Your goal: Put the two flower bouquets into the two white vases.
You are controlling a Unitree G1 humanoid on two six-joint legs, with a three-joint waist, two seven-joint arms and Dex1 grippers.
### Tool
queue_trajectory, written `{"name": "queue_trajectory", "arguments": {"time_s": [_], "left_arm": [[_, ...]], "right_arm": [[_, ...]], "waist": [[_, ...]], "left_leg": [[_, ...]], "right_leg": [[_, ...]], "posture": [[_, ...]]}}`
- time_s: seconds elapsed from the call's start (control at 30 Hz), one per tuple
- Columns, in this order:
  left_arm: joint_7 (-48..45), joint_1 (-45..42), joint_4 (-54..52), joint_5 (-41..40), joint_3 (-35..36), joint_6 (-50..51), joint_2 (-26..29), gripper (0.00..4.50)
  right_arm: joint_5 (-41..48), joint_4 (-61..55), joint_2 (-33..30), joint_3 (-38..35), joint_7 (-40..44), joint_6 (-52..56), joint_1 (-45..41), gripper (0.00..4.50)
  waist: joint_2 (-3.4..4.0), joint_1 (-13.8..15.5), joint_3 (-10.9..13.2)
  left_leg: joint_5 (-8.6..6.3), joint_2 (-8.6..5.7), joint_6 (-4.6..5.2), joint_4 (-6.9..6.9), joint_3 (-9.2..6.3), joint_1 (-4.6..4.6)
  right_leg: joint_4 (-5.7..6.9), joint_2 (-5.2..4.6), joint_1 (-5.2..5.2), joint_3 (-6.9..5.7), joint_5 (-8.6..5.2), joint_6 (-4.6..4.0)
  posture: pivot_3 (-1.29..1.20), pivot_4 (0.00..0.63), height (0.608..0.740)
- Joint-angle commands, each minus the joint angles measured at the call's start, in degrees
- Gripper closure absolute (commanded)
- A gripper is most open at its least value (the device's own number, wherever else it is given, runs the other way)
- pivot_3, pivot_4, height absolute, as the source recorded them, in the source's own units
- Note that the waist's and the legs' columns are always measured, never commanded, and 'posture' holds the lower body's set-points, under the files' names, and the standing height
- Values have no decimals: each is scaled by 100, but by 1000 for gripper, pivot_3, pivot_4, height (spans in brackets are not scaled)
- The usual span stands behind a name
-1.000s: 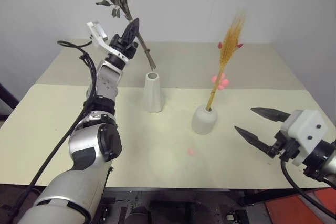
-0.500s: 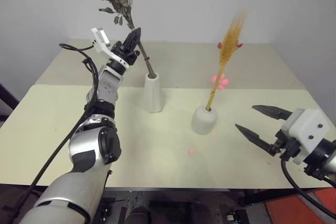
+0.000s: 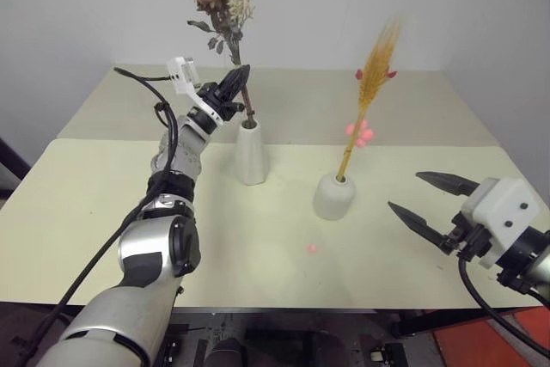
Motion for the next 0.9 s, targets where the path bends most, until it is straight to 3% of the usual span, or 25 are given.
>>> {"name": "queue_trajectory", "arguments": {"time_s": [0.03, 0.83, 0.9], "left_arm": [[-173, 13, -315, 115, -137, -320, 8, 4394], [-230, 733, -1398, 96, -573, -38, -91, 4394], [-235, 806, -1515, 137, -612, -117, -95, 3658]], "right_arm": [[-76, 8, 20, -31, -54, -192, -47, 1079], [-410, 180, 140, 196, -63, -414, 54, 1079], [-434, 204, 148, 205, -60, -438, 64, 1079]], "waist": [[0, 0, 0], [0, 5, 0], [0, 1, 0]], "left_leg": [[0, 0, 0, 0, 0, 0], [-1, 1, 1, 1, -2, 1], [-1, 1, 1, 1, -2, 4]], "right_leg": [[0, 0, 0, 0, 0, 0], [-2, 0, 2, 0, 0, 0], [-1, 0, 5, 0, 0, 0]], "posture": [[0, 150, 740], [0, 150, 740], [0, 150, 740]]}}
